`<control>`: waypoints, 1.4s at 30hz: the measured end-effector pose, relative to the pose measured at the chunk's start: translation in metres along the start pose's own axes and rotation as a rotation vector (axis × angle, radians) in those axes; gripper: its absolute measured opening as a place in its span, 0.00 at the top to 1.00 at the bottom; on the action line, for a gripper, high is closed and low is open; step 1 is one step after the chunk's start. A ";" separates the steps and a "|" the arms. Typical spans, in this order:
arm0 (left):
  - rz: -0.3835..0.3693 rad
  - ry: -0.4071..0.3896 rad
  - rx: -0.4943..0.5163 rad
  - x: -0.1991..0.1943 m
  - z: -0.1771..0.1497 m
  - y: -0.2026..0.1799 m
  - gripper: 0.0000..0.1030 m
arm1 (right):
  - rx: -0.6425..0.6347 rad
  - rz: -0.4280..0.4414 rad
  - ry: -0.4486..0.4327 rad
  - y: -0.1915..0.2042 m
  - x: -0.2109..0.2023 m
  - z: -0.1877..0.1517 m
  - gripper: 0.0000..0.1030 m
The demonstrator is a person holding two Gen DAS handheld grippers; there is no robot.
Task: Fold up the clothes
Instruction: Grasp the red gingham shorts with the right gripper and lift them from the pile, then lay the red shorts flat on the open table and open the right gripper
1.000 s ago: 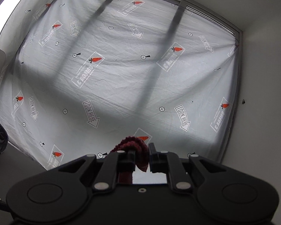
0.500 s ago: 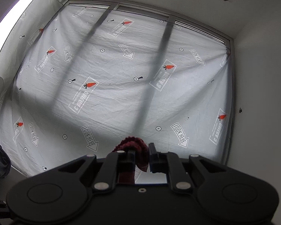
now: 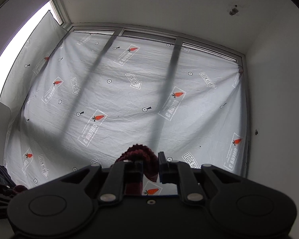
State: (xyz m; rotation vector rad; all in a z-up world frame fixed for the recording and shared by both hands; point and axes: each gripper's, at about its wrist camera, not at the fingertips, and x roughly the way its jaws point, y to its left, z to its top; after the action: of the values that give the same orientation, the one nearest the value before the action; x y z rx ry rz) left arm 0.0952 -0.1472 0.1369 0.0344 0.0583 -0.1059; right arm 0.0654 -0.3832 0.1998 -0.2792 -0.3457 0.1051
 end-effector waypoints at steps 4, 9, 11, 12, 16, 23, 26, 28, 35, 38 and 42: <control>0.081 -0.059 0.002 -0.027 0.022 0.015 0.89 | 0.055 0.043 -0.038 -0.009 -0.012 0.009 0.85; 0.211 -0.054 0.110 -0.027 0.023 0.013 0.89 | 0.149 0.147 -0.007 -0.008 0.004 0.001 0.85; 0.241 -0.024 0.130 -0.019 0.017 0.017 0.89 | 0.154 0.162 0.036 0.001 0.017 -0.009 0.85; 0.253 0.009 0.122 -0.011 0.012 0.025 0.89 | 0.160 0.169 0.067 0.006 0.025 -0.017 0.85; 0.294 0.127 0.069 0.025 -0.017 0.055 0.89 | 0.185 0.195 0.190 0.026 0.059 -0.046 0.85; 0.264 0.263 -0.037 0.147 -0.075 0.106 0.89 | 0.104 0.225 0.415 0.078 0.174 -0.146 0.85; 0.298 0.354 -0.063 0.245 -0.121 0.127 0.82 | 0.159 0.250 0.487 0.093 0.243 -0.205 0.84; 0.300 0.503 -0.040 0.310 -0.161 0.138 0.67 | 0.181 0.259 0.626 0.108 0.312 -0.260 0.66; 0.241 0.781 -0.162 0.342 -0.256 0.157 0.16 | 0.205 0.247 0.910 0.133 0.356 -0.362 0.23; 0.240 0.866 -0.143 0.304 -0.284 0.140 0.13 | 0.180 0.301 1.035 0.137 0.304 -0.394 0.13; 0.229 0.999 -0.115 0.264 -0.319 0.113 0.12 | 0.102 0.411 1.147 0.152 0.225 -0.416 0.14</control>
State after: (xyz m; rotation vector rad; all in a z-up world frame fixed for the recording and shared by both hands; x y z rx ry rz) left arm 0.3509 -0.0501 -0.1941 -0.0239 1.0553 0.1528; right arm 0.4127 -0.3088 -0.1475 -0.2661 0.8595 0.3417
